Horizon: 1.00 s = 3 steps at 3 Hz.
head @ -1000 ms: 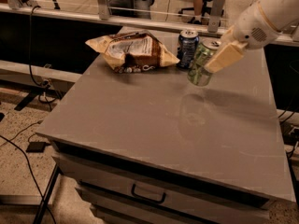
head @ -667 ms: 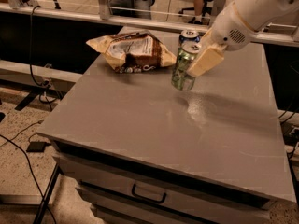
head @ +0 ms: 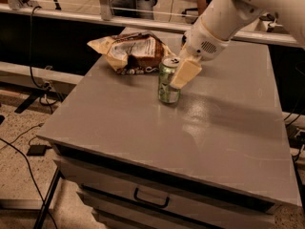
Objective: Move green can near brown chip bag
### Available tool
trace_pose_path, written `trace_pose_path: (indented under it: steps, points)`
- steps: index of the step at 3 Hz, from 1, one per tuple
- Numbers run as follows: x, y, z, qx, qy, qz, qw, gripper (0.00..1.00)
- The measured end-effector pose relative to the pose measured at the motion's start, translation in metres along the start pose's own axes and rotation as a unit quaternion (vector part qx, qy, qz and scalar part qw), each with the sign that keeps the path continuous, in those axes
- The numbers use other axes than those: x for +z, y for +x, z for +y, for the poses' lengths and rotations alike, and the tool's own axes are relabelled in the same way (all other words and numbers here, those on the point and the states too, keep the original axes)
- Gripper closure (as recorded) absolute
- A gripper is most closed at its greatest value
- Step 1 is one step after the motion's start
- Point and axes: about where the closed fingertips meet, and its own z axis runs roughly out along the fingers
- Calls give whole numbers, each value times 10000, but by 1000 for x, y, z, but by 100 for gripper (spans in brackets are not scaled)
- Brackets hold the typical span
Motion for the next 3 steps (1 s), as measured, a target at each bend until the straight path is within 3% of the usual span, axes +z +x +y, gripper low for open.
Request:
trace_pose_path:
  steps: [2,3]
  points:
    - [15,-11,-13,-31,-45,126,9999,100]
    - [7,-14,-33,37,101,125,9999,100]
